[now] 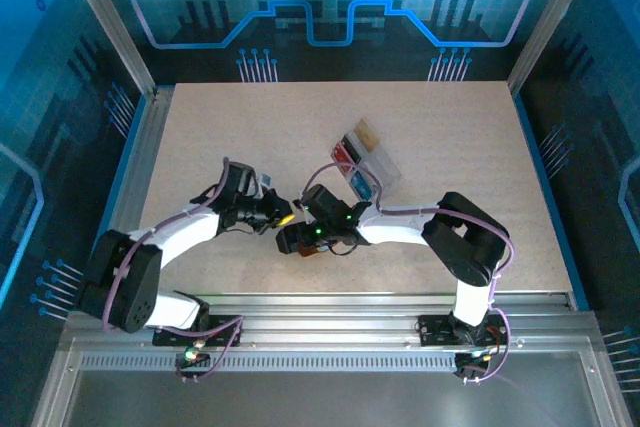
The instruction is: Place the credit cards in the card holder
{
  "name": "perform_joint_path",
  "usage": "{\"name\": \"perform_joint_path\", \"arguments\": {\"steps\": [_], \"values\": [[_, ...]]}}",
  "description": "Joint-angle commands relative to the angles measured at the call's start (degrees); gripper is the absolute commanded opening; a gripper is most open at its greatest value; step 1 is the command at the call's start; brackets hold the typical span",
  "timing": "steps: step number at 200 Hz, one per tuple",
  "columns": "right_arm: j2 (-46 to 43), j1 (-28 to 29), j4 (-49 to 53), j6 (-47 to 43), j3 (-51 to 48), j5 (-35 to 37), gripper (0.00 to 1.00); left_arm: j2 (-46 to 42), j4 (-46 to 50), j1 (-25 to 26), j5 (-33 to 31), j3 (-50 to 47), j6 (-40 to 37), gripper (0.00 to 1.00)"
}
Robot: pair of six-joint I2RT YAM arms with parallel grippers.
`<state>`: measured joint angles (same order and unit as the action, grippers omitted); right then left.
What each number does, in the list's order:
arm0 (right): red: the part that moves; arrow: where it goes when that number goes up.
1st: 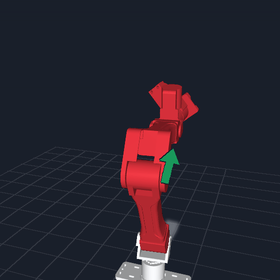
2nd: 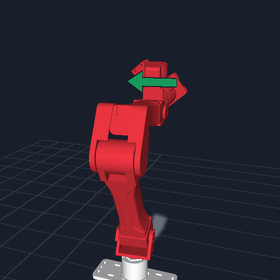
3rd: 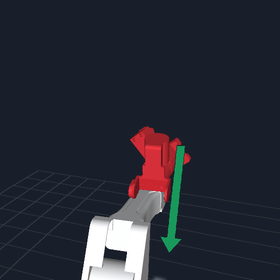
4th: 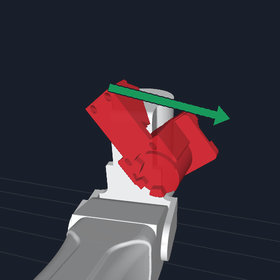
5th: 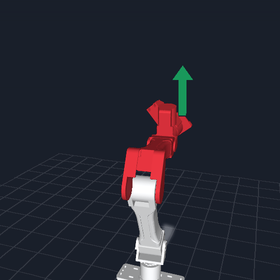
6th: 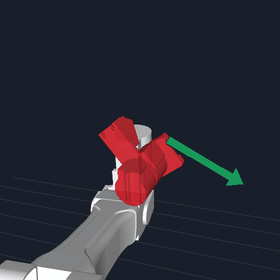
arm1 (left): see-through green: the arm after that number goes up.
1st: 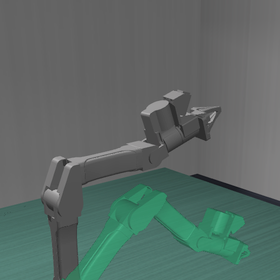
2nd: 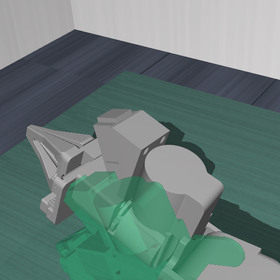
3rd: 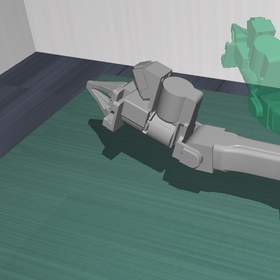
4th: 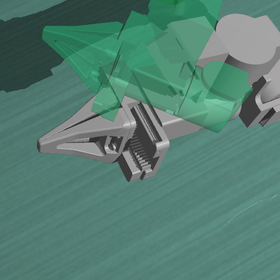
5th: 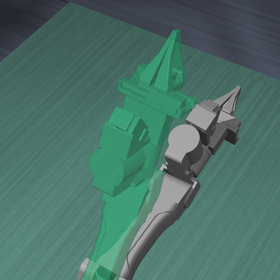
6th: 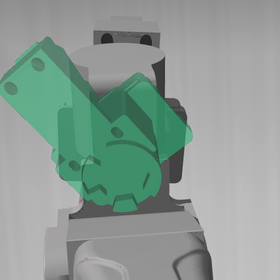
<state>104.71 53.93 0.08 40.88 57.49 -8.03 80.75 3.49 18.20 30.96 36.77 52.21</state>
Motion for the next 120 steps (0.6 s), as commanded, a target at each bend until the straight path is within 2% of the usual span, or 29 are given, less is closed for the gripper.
{"name": "perform_joint_path", "arguments": {"steps": [1,72,120], "values": [[4.0,-0.5,1.6,0.2,-3.5,-1.3,0.95,2.7,-3.1,1.1,1.7,-0.8,2.2,0.04],[2.4,-1.5,1.5,-1.0,-4.2,-1.8,0.95,11.4,-8.9,3.2,3.0,-5.4,0.9,0.04],[-0.5,-3.3,2.7,-0.6,-5.9,-1.0,0.95,18.5,-11.1,3.4,3.5,-3.8,-1.1,0.04]]}}
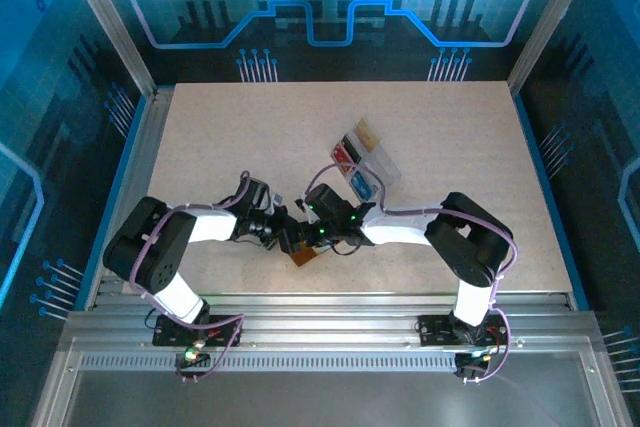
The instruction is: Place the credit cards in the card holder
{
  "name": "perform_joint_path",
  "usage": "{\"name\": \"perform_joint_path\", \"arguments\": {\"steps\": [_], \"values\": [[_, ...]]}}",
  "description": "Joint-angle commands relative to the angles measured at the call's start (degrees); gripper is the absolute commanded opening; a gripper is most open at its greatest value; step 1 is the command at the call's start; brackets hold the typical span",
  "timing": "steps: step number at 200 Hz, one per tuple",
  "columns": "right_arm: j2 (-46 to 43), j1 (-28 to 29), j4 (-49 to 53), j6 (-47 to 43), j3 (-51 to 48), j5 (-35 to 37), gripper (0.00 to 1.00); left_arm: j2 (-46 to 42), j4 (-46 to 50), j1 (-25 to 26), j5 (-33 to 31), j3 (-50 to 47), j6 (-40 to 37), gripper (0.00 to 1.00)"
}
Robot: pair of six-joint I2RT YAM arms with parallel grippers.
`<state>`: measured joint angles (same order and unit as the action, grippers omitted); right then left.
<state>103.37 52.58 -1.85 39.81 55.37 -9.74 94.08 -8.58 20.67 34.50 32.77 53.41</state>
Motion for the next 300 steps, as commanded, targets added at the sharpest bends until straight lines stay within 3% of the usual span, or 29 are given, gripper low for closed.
{"name": "perform_joint_path", "arguments": {"steps": [1,82,148,171,209,224,263,300], "values": [[0.8,-2.0,4.5,0.6,-3.8,0.7,0.95,5.3,1.1,1.1,0.0,0.3,-2.4,0.04],[-12.9,-1.1,-1.3,18.5,-22.3,18.1,0.9,13.3,11.4,6.4,-3.4,17.2,-10.1,0.09],[-19.1,-0.6,18.8,9.0,-10.6,25.0,0.88,17.1,12.8,9.2,-4.9,21.8,-15.7,0.1],[-19.6,-1.8,26.0,3.3,-5.6,26.3,0.77,18.7,12.7,10.0,-5.1,22.2,-15.9,0.09],[-15.0,-4.7,33.0,-3.8,1.4,25.6,0.35,18.1,12.7,10.0,-5.7,21.7,-15.8,0.09],[-12.2,-5.3,35.6,-4.5,3.6,27.0,0.25,18.1,12.7,9.9,-5.7,21.6,-15.6,0.09],[-8.1,-6.2,36.7,-5.0,4.3,28.9,0.24,18.2,13.0,10.0,-6.1,21.5,-15.7,0.09],[-5.2,-6.8,36.2,-5.0,3.3,29.8,0.36,18.5,13.0,10.1,-5.8,21.5,-15.6,0.09]]}}
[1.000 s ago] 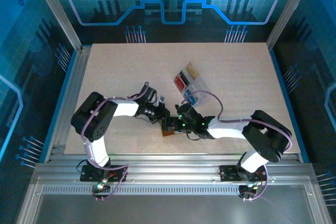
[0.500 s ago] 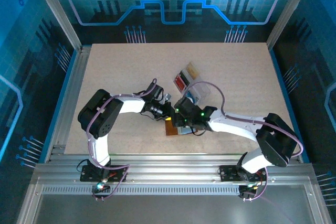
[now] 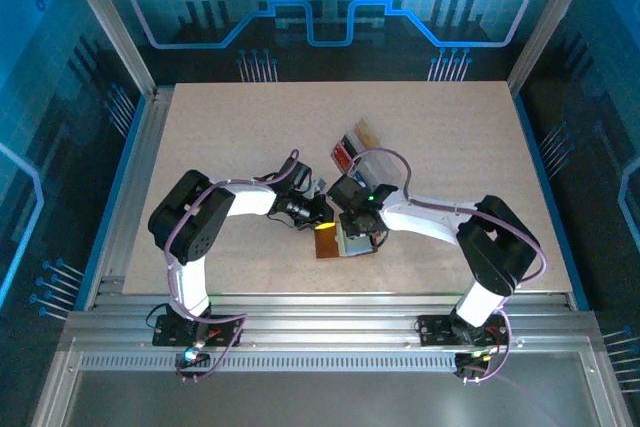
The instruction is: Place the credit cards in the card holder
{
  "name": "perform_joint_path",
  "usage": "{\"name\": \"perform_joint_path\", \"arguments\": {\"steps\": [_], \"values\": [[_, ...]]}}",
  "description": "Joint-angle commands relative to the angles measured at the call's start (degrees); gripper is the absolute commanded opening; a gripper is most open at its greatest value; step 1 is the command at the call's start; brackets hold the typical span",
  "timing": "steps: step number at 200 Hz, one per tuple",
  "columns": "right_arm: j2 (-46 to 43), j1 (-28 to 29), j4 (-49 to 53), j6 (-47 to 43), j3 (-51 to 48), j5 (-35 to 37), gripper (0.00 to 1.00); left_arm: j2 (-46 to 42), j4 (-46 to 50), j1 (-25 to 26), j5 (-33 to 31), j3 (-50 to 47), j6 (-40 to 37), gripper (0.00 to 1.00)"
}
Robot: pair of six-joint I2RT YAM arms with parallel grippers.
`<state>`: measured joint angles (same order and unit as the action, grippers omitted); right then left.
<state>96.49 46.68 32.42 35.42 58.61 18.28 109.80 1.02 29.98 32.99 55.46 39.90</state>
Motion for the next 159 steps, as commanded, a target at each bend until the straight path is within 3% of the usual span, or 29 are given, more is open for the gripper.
{"name": "perform_joint_path", "arguments": {"steps": [1,62,159], "values": [[1.8,-0.9,2.0,-0.6,0.1,1.8,0.36,2.8,3.4,0.8,-4.3,-1.1,-2.1,0.09],[5.6,-1.3,-1.1,-1.1,-1.0,0.2,0.4,3.1,3.3,0.7,-4.3,-1.1,-2.0,0.09],[3.7,-1.1,-2.6,-1.9,-2.3,-3.6,0.25,3.2,3.6,0.7,-4.6,-1.1,-1.9,0.09]]}}
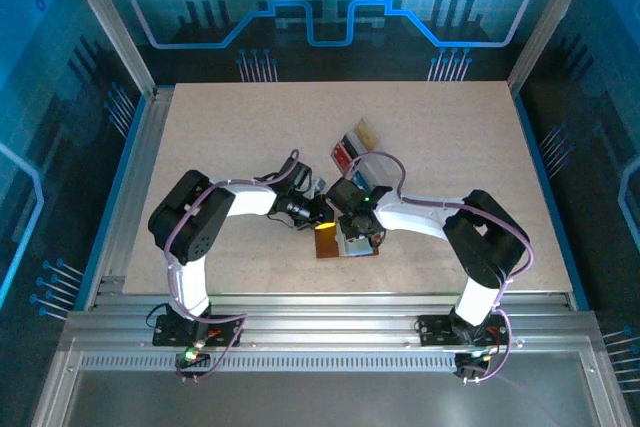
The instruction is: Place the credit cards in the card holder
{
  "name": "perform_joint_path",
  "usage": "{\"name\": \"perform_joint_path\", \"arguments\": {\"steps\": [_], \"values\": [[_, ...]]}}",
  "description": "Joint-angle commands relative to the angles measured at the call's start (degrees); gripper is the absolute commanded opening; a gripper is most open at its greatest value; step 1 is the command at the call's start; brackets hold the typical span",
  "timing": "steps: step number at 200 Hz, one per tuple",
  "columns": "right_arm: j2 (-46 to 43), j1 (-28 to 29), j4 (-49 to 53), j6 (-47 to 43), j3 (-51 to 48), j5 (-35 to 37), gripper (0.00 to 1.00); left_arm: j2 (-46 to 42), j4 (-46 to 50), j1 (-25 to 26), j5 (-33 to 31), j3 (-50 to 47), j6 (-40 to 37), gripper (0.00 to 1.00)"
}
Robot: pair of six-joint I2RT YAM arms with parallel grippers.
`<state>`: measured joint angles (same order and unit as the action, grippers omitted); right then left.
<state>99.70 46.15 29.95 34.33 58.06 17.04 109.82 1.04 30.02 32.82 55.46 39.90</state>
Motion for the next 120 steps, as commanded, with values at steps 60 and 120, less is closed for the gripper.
{"name": "perform_joint_path", "arguments": {"steps": [60,120], "values": [[-1.3,-0.5,1.3,-1.9,-0.2,-2.2,0.2,3.0,3.4,0.6,-4.3,-1.4,-1.8,0.09],[-2.5,-1.5,5.7,-5.1,3.0,2.4,0.35,3.4,3.4,0.7,-4.3,-1.3,-1.8,0.08]]}}
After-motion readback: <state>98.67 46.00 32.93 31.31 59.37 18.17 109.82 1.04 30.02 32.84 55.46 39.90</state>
